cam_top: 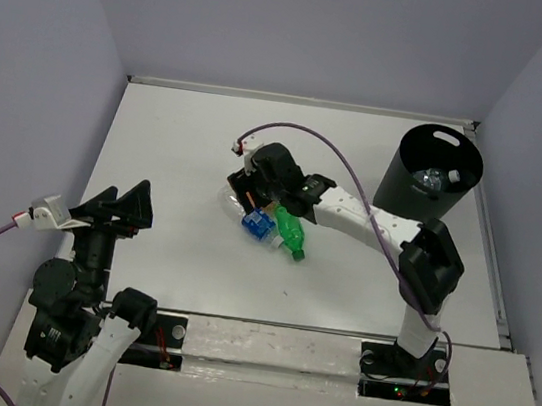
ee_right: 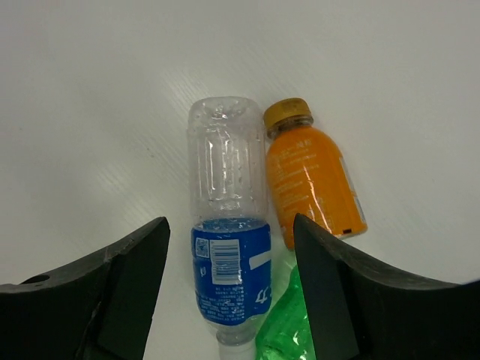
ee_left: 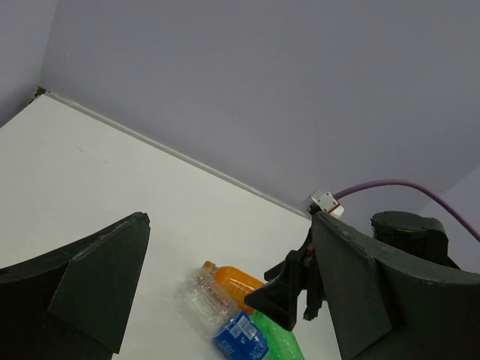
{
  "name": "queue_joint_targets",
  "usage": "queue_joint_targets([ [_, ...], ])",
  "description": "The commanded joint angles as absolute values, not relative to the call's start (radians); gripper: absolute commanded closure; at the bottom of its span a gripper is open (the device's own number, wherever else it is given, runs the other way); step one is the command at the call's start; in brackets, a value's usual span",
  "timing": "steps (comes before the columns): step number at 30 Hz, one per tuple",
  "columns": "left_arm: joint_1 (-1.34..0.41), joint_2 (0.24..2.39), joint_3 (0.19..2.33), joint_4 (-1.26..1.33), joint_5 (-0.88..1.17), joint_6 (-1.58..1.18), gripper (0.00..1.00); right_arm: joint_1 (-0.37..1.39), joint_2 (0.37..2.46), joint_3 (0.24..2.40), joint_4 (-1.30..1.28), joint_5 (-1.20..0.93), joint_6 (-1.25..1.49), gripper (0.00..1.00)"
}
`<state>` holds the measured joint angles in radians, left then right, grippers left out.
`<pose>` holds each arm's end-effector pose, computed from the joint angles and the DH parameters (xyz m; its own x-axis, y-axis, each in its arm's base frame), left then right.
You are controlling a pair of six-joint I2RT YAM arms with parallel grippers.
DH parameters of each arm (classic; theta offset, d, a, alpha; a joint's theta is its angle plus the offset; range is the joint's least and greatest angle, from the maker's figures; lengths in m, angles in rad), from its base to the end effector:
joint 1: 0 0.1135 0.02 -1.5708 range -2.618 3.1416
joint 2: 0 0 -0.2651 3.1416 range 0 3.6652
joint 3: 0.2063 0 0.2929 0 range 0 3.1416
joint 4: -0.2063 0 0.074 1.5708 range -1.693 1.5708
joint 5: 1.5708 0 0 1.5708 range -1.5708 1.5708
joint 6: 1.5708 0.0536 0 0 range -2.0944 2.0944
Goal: Put the plastic bottles in the bin
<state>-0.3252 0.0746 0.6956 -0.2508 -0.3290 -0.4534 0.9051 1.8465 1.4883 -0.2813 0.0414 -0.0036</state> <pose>0.0720 -0.0060 0.3940 0.3008 -0.5389 -0.7869 0.1654 0.8420 -0.5134 0.3007 0.3793 0.2481 -0.3658 -0.4717 -0.8023 -0.7666 0.6415 -0.0276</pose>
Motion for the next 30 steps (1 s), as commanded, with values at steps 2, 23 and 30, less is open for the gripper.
queue_joint_targets([
  [2,-0.321,0.098,0.689,-0.202,-0.321,-0.437,0.01,0.93,1.983,1.67,-0.426,0.054,-0.081,0.28],
  [23,-0.322,0.092,0.69,-0.206,-0.328,-0.439,0.01,1.029,2.261,1.879,-0.492,0.04,-0.078,0.23],
  [30,-0.322,0.091,0.692,-0.207,-0.328,-0.439,0.01,1.04,2.299,1.924,-0.489,0.018,-0.057,0.25],
])
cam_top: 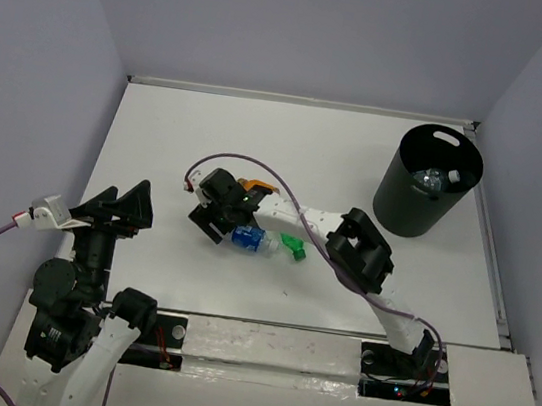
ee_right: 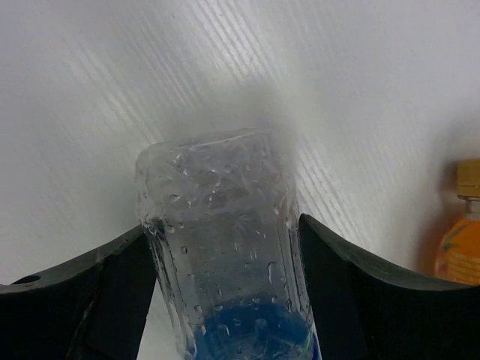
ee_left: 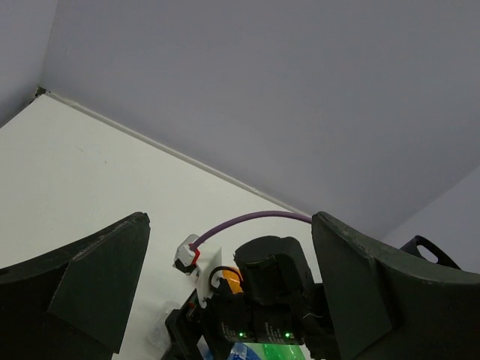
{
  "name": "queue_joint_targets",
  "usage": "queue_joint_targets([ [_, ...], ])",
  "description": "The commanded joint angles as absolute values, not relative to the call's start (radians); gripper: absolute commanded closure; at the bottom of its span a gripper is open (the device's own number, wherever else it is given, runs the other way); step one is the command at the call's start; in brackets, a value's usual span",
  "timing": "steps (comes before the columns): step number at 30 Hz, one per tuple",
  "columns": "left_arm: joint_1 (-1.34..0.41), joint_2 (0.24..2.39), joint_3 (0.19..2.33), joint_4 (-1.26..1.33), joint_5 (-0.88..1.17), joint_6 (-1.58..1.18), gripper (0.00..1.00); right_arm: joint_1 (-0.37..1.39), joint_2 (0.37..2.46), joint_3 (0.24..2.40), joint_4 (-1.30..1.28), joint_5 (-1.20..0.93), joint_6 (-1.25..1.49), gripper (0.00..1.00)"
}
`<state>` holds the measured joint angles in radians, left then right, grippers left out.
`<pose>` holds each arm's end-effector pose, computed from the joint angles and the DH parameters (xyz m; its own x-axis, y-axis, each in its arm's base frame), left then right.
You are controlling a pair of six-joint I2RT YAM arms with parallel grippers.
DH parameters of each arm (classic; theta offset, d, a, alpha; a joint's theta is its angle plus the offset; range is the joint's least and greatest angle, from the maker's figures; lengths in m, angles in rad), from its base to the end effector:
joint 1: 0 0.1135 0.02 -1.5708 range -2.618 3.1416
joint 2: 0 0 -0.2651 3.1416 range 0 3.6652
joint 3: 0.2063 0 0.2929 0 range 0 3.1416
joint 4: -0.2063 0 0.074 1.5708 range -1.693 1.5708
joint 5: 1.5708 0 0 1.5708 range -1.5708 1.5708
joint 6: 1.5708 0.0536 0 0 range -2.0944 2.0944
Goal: Put the plastic bottles in the bin
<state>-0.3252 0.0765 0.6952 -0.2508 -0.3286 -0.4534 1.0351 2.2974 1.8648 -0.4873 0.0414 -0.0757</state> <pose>0.0726 -0.0062 0.3938 0.2989 -0.5383 -0.7880 0.1646 0.8424 -0.5130 0.2872 0.4794 0.1445 -0.3409 -0.7223 -0.6017 -0.8747 0.4783 -0.0787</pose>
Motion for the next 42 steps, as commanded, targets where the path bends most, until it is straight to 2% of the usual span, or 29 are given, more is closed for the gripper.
queue_joint_targets([
  [1,-0.321,0.091,0.69,-0.207,-0.33,-0.439,0.01,1.04,2.295,1.93,-0.489,0.023,-0.054,0.32],
  [6,-0.322,0.094,0.692,-0.206,-0.327,-0.44,0.01,1.04,2.144,1.91,-0.407,0.044,-0.028,0.46],
  [13,-0.322,0.081,0.692,-0.213,-0.33,-0.44,0.01,0.961,1.826,1.767,-0.244,0.196,-0.038,0.47],
  [16,-0.322,0.074,0.69,-0.213,-0.327,-0.439,0.01,0.82,1.611,1.637,-0.121,0.273,-0.037,0.47],
  [17,-0.324,0.071,0.69,-0.212,-0.327,-0.439,0.01,0.719,1.512,1.578,-0.063,0.282,-0.025,0.47],
  [20,-0.324,0.06,0.687,-0.209,-0.325,-0.439,0.01,0.52,1.363,1.482,0.105,0.403,-0.041,0.47],
  [24,-0.327,0.049,0.687,-0.207,-0.324,-0.437,0.01,0.303,1.272,1.335,0.256,0.457,-0.015,0.47],
  [32,-0.334,0.046,0.689,-0.212,-0.327,-0.436,0.01,0.097,1.301,1.198,0.48,0.454,0.036,0.46],
  [42,-0.334,0.055,0.69,-0.216,-0.336,-0.436,0.01,0.046,1.417,1.245,0.598,0.351,0.081,0.46],
])
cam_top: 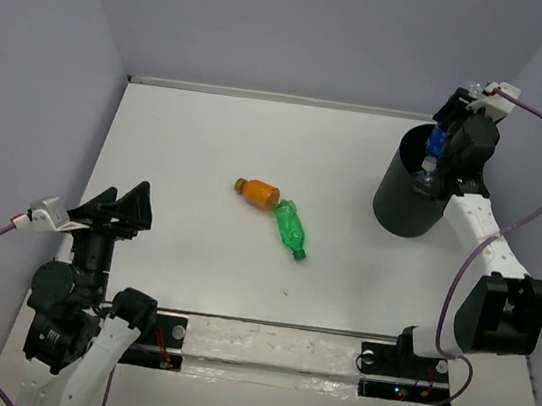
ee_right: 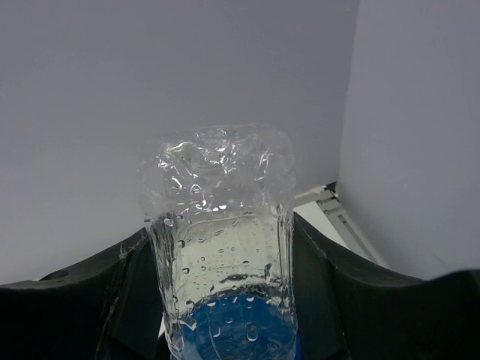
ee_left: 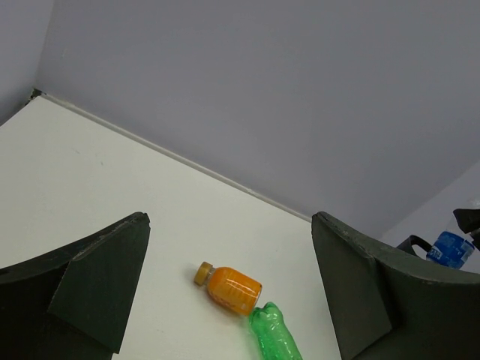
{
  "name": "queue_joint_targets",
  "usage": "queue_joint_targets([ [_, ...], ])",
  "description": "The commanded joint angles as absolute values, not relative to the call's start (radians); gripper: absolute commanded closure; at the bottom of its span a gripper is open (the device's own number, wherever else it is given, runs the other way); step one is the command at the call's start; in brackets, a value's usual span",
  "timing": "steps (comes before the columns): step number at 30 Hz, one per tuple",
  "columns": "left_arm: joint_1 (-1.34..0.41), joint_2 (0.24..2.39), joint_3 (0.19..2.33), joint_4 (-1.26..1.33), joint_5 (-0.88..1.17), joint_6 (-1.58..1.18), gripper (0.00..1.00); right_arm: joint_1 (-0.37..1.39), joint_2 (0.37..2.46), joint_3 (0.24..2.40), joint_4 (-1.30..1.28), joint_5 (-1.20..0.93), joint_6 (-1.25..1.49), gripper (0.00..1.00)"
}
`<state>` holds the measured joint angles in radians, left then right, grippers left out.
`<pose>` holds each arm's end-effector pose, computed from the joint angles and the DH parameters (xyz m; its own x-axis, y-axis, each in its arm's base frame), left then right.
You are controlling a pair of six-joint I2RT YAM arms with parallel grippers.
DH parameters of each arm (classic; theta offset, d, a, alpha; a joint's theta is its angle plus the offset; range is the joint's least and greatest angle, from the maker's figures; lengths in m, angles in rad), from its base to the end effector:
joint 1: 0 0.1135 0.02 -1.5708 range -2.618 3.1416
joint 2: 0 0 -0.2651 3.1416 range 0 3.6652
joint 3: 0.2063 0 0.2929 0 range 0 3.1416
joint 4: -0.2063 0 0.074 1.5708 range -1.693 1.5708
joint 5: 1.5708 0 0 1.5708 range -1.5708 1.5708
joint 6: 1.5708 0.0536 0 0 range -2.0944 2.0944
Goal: Put the plastic bottles in the bin
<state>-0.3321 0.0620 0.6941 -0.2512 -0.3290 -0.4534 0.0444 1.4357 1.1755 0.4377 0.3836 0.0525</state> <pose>0.0690 -0.0055 0.3941 0.3050 -0.5437 -0.7819 0.1764 0.8391 -0.5146 0.3990 -0.0024 0.3822 0.1933 0.0573 -0.9795 0.3172 0.9410 0.1176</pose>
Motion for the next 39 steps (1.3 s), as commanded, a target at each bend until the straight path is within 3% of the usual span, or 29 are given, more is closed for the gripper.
queue_joint_targets([
  [1,-0.334,0.055,0.69,-0.216,-0.336,-0.437,0.01,0.046,1.42,1.249,0.6,0.354,0.084,0.46],
  [13,-0.333,0.064,0.69,-0.215,-0.334,-0.433,0.01,0.037,1.453,1.037,0.768,0.195,0.084,0.4],
  [17,-0.334,0.069,0.69,-0.21,-0.33,-0.433,0.01,0.037,1.396,0.979,0.813,0.173,0.094,0.31],
  [21,-0.334,0.067,0.689,-0.206,-0.328,-0.436,0.01,0.037,1.315,0.956,0.792,0.098,0.098,0.16],
  [26,-0.334,0.069,0.69,-0.206,-0.327,-0.436,0.01,0.037,1.218,0.902,0.764,0.112,0.132,0.12],
  [30,-0.333,0.071,0.689,-0.204,-0.325,-0.437,0.01,0.037,1.135,0.87,0.721,0.121,0.191,0.11],
  [34,-0.333,0.072,0.687,-0.201,-0.324,-0.436,0.01,0.066,1.089,0.917,0.577,-0.095,0.258,0.23],
  [36,-0.331,0.072,0.687,-0.198,-0.324,-0.436,0.01,0.184,1.12,1.009,0.401,-0.169,0.209,0.26],
  [39,-0.33,0.074,0.689,-0.202,-0.324,-0.437,0.01,0.398,1.196,1.071,0.234,-0.117,0.103,0.29],
])
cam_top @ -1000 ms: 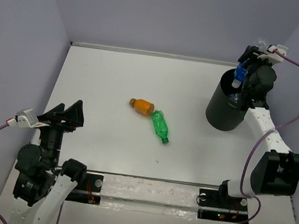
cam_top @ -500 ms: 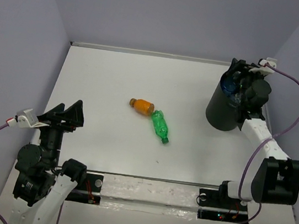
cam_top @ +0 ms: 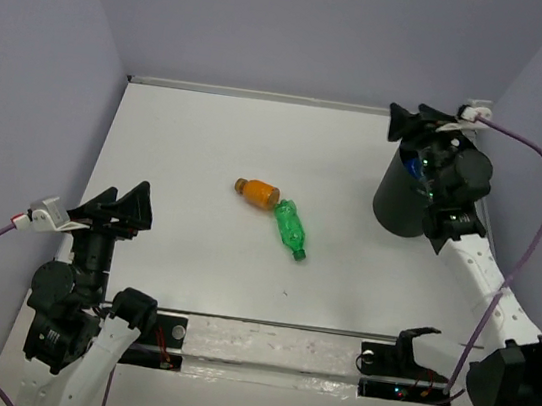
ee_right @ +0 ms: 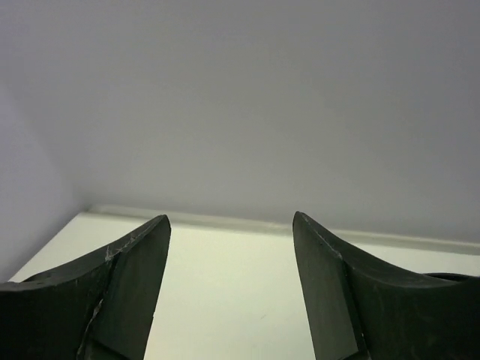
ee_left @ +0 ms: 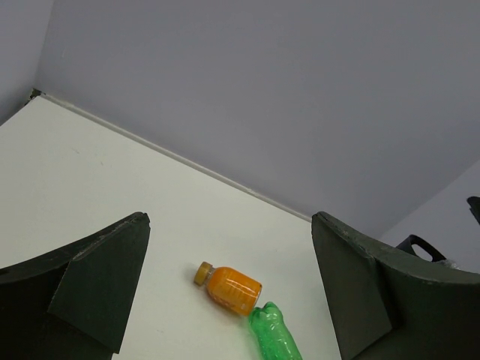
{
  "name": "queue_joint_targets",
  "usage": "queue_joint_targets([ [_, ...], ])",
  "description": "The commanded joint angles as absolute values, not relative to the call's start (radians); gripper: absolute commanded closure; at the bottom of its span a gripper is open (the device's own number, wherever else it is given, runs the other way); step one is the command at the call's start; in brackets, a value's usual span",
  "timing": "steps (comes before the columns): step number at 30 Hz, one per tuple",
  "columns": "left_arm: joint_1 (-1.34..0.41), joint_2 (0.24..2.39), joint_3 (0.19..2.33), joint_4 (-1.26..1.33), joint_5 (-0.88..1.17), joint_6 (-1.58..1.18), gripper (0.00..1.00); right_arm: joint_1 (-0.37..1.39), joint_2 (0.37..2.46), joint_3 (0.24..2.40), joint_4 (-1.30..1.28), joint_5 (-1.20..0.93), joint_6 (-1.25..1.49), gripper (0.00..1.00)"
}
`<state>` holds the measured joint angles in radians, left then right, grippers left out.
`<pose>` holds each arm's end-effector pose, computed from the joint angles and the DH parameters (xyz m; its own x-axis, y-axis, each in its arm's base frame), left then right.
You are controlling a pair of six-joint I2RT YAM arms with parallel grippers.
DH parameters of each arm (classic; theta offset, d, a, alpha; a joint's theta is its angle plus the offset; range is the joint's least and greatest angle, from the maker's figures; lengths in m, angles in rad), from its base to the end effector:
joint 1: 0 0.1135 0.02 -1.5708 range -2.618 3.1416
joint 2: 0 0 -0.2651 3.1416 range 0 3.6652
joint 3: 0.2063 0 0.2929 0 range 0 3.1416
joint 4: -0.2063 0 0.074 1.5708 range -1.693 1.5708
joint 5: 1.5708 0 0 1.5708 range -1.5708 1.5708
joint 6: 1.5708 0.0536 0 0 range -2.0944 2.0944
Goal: Put the plastic bottles in the bin
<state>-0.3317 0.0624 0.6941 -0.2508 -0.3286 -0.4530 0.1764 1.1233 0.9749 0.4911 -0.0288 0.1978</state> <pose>0.0691 -0.0055 0.3941 0.3051 -0.5432 -0.7822 0.1763 0.8394 -0.5142 0.3127 0.0573 0.4123 0.2847 0.2503 -0.9254 -0.2632 0.9486 0.1756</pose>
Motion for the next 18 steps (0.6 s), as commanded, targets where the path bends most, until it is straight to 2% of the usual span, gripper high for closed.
queue_joint_targets([
  [1,-0.33,0.074,0.687,-0.202,-0.325,-0.436,0.01,0.441,1.224,1.107,0.203,-0.118,0.086,0.31],
  [5,-0.327,0.08,0.69,-0.204,-0.328,-0.434,0.01,0.593,1.405,1.245,0.01,-0.13,0.003,0.3],
  [13,-0.327,0.078,0.689,-0.202,-0.333,-0.434,0.01,0.753,1.83,1.633,-0.445,-0.176,-0.308,0.03],
  [18,-0.325,0.086,0.689,-0.206,-0.33,-0.433,0.01,0.776,2.109,1.943,-0.674,-0.109,-0.402,0.0],
])
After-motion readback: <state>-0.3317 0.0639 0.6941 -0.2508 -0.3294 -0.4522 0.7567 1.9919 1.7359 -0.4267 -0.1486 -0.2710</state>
